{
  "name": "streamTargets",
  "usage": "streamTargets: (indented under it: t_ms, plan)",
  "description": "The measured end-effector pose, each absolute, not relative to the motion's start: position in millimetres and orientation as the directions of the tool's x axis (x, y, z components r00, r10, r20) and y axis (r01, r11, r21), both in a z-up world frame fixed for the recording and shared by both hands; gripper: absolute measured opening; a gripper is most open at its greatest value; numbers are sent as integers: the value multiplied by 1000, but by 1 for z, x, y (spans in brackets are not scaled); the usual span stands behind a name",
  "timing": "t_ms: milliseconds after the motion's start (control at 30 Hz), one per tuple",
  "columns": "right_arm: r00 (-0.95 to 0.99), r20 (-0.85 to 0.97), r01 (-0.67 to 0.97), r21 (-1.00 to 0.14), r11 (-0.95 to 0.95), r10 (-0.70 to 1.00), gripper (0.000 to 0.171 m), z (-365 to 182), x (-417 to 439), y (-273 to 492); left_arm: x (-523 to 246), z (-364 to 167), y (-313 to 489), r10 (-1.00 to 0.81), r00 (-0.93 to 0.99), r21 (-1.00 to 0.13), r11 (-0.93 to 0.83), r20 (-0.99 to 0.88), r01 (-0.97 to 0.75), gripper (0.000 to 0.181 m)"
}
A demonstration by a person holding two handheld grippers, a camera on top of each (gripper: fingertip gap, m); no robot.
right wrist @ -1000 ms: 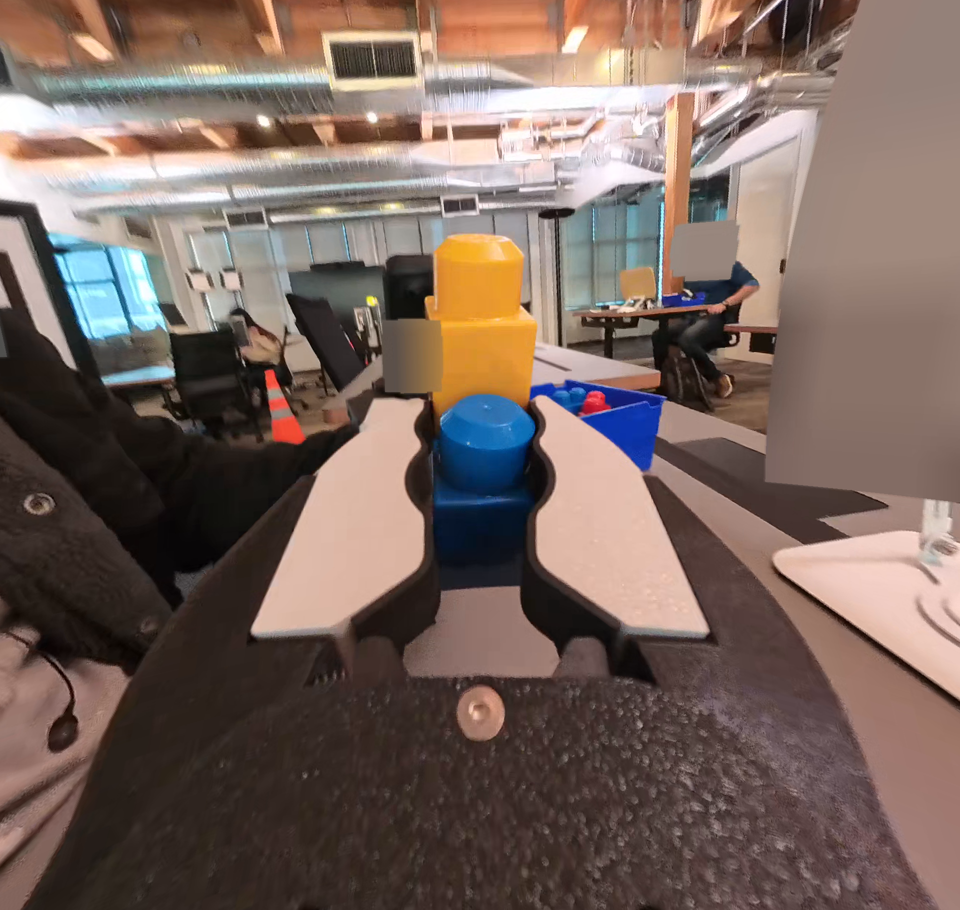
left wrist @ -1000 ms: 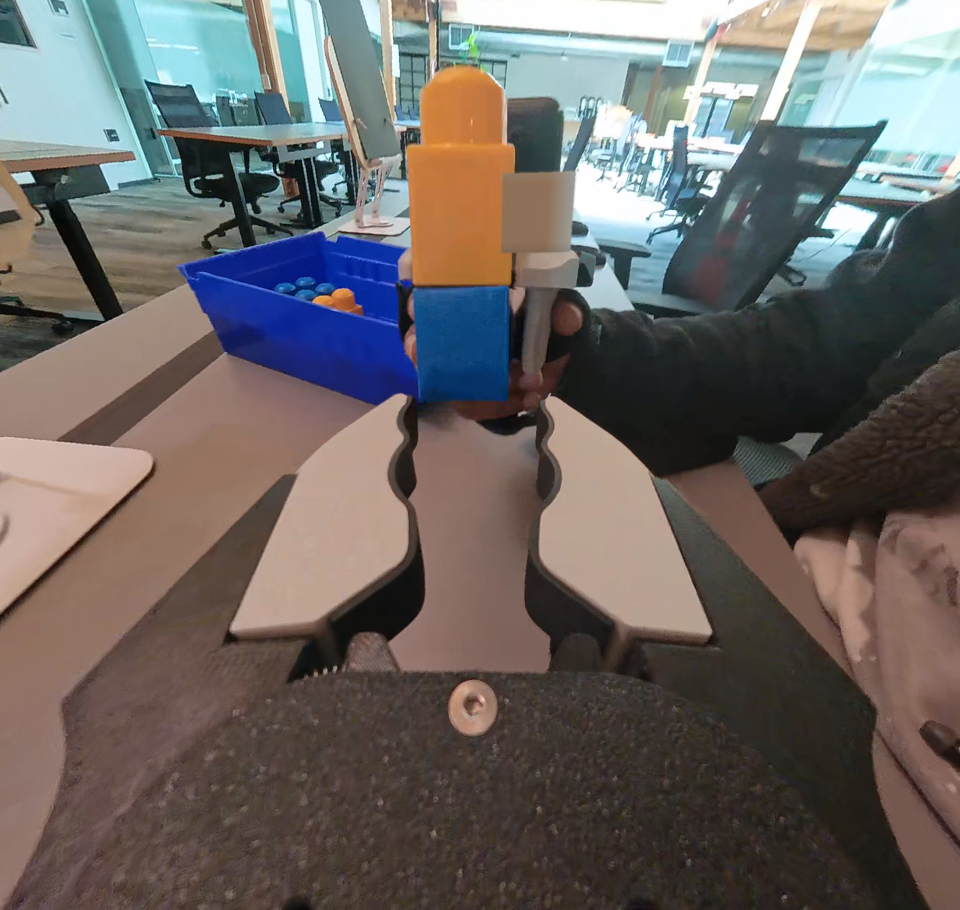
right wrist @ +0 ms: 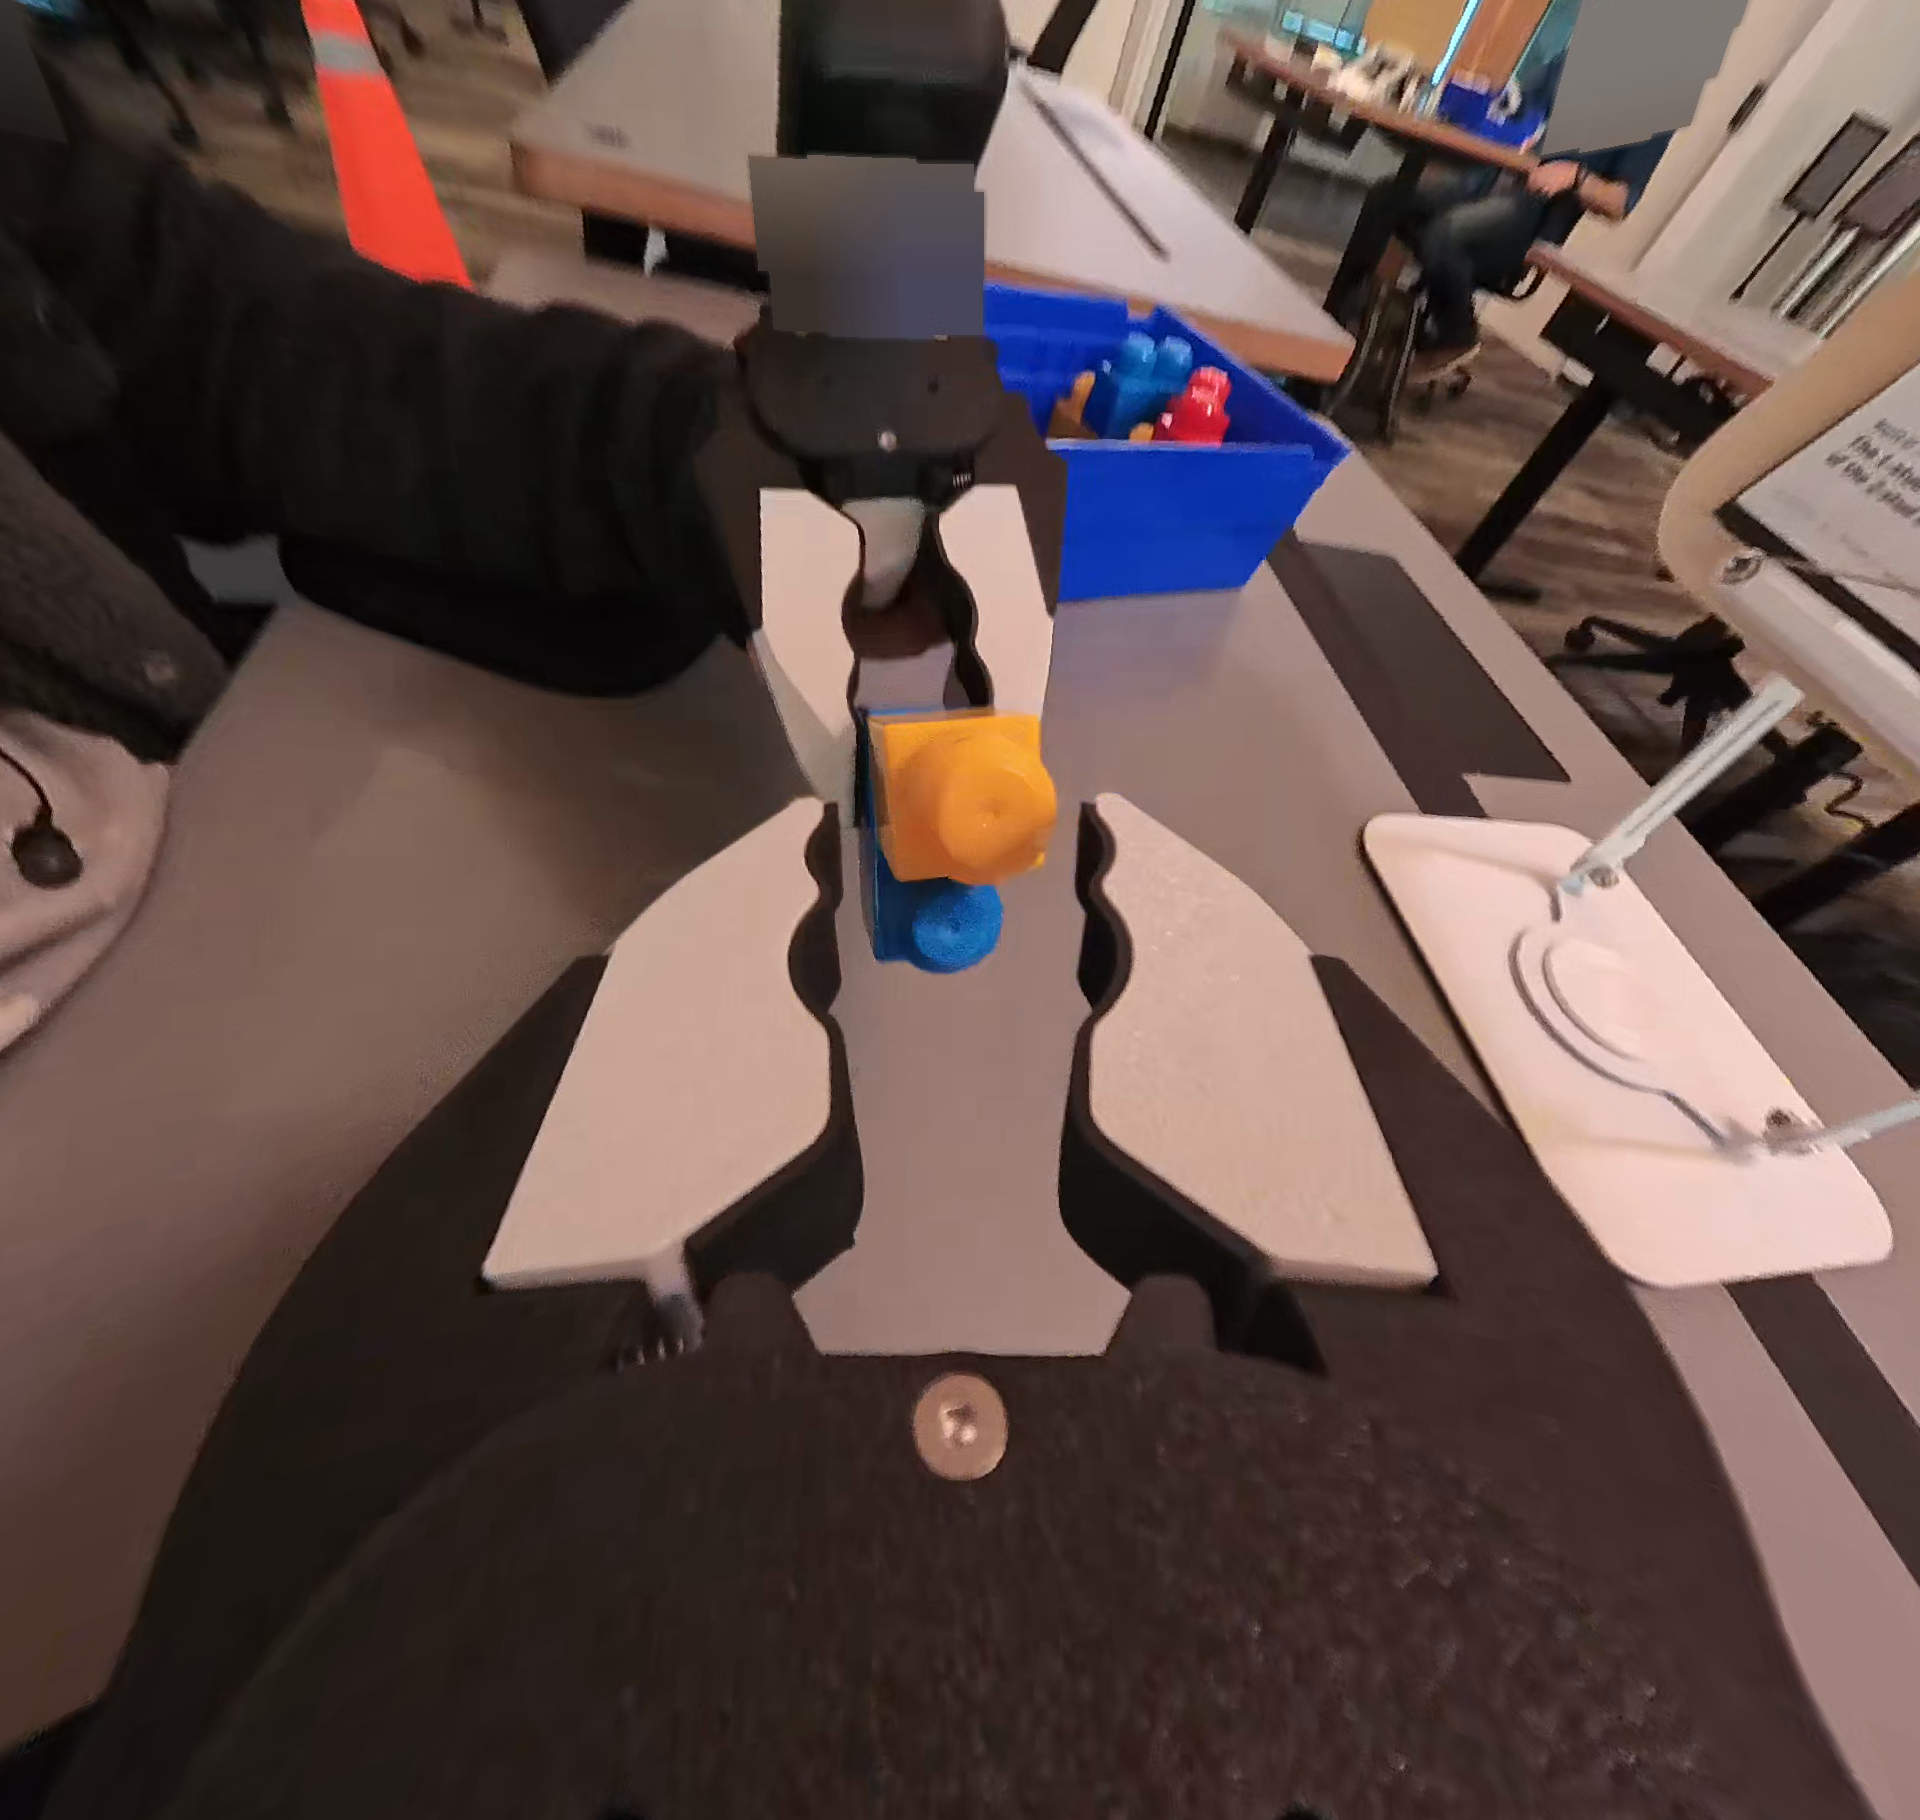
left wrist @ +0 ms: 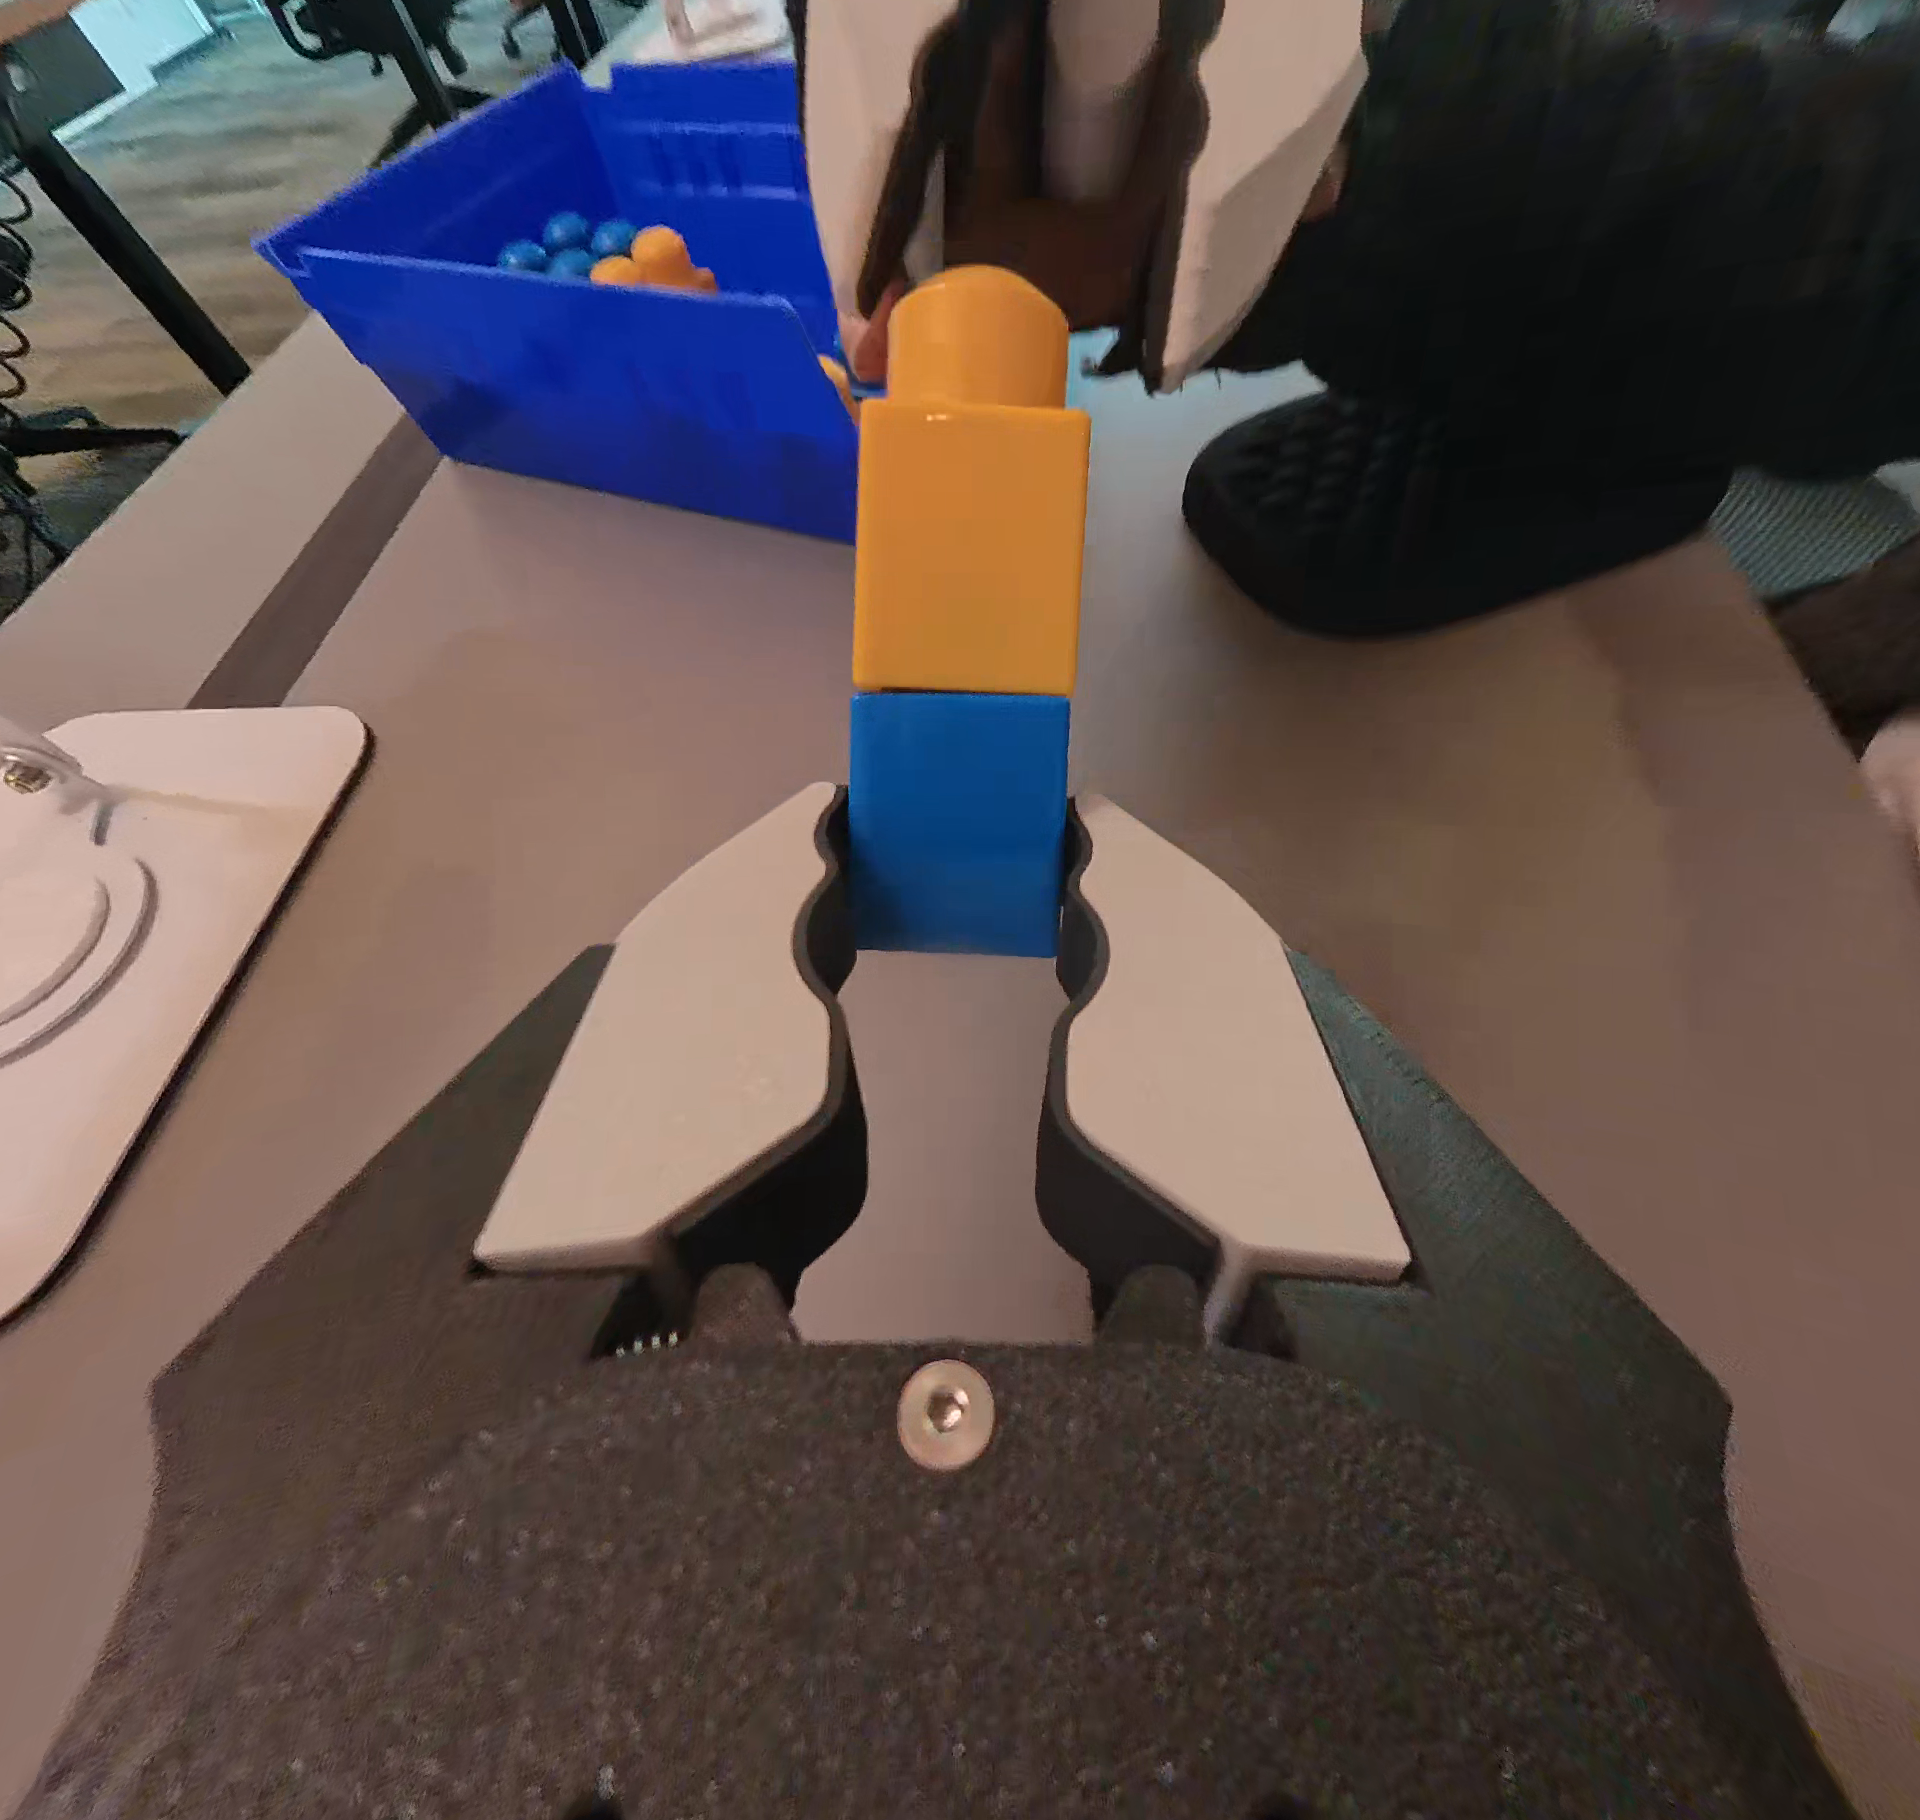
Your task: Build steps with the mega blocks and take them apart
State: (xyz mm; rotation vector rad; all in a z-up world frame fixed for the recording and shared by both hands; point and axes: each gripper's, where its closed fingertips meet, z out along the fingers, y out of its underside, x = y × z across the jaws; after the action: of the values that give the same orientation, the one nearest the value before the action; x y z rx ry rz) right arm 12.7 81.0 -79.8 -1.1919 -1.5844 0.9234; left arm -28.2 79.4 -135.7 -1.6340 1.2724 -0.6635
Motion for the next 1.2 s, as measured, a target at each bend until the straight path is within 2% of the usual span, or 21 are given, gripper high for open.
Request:
streamTargets:
  t_ms: [167, 267, 733, 833, 1000, 1200]
  plan:
    - [-127, 242, 393, -878, 273, 962, 41, -103, 13, 83, -24, -150, 77, -942, 293, -860, -8, -165, -510, 37]
    - [-146, 245, 415, -864, 284, 959, 31, -112, 11, 81, -26, -154, 78, -940, 291, -845, -6, -178, -534, 37]
    - [-165, 240, 376, -881, 286, 957, 29, -107, 10, 78, -28, -150, 75, -944, 269, -844, 17, -190, -535, 37]
    - [-127, 235, 313, -913, 263, 964, 29, -89, 20, 84, -42, -162, 84, -929, 297, -804, 2, -222, -595, 37]
    - [-19, 244, 206, -948, 243, 969, 29, -55, 53, 100, -51, -152, 91, -924, 344, -856, -36, -168, -515, 37]
    - [13, 250, 191, -951, 243, 968, 29, -49, 59, 105, -47, -138, 91, -921, 359, -899, -21, -154, -438, 37]
